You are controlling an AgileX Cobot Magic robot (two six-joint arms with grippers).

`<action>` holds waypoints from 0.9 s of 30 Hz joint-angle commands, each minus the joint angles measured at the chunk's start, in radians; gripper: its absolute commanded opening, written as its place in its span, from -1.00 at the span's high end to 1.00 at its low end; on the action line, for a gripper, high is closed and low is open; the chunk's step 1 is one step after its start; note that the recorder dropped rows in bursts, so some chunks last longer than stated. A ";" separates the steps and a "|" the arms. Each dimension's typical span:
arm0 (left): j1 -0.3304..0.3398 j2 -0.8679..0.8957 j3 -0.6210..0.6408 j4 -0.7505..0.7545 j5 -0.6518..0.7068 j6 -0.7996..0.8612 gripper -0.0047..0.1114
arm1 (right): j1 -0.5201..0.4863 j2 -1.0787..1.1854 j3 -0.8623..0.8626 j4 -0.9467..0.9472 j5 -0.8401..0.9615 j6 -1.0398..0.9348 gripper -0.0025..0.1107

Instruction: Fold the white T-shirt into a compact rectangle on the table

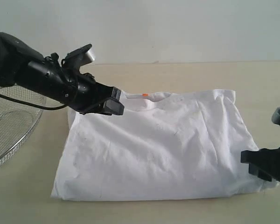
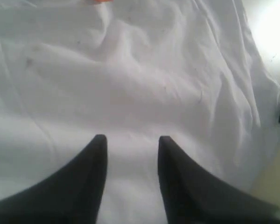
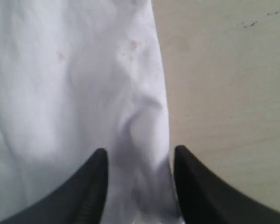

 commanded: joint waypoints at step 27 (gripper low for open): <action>-0.005 0.087 -0.036 0.024 -0.005 0.029 0.29 | -0.481 0.364 -0.820 -0.759 1.104 0.736 -0.09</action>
